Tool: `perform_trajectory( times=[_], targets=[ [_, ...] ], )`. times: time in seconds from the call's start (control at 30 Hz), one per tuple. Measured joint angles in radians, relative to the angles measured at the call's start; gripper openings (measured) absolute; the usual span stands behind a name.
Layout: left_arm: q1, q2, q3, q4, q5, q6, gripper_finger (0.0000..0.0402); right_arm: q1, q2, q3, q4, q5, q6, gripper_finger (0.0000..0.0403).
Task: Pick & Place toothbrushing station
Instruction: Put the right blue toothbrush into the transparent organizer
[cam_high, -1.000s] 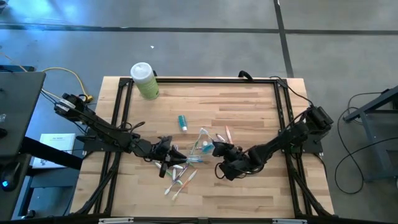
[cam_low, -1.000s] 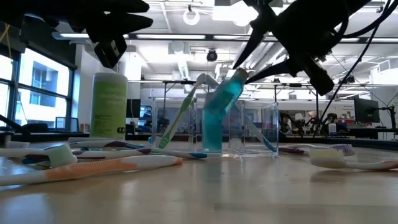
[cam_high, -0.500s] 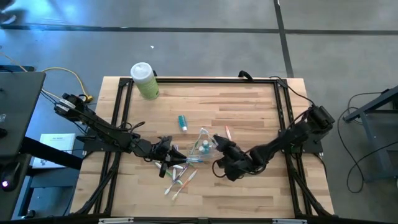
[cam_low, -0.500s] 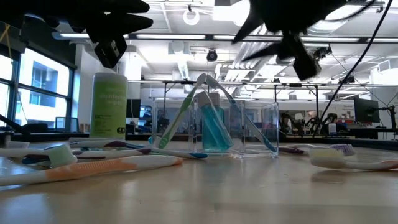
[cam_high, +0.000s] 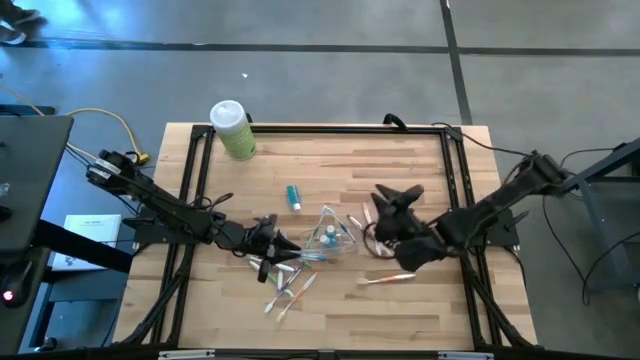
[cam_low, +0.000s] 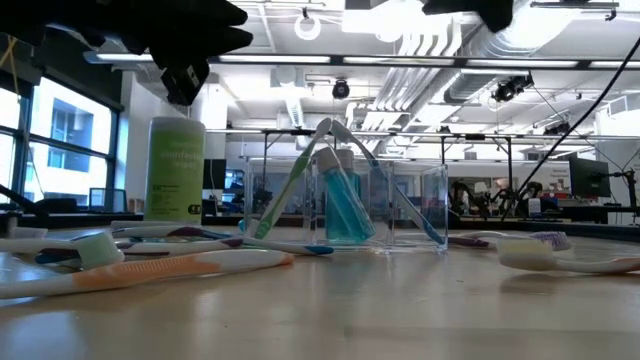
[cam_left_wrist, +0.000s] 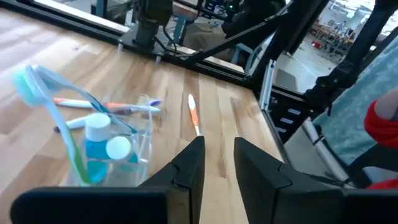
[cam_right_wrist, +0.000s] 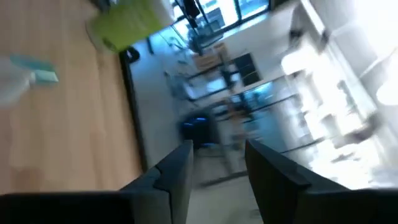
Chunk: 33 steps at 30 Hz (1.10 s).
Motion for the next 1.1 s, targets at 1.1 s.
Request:
perform_trajectory(
  times=[1.1],
  targets=[
    [-0.026, -0.026, 0.0, -0.713, 0.034, 0.013, 0.0084, -0.074, -0.16, -0.325, -0.152, -0.497, 0.863, 0.012]
  ],
)
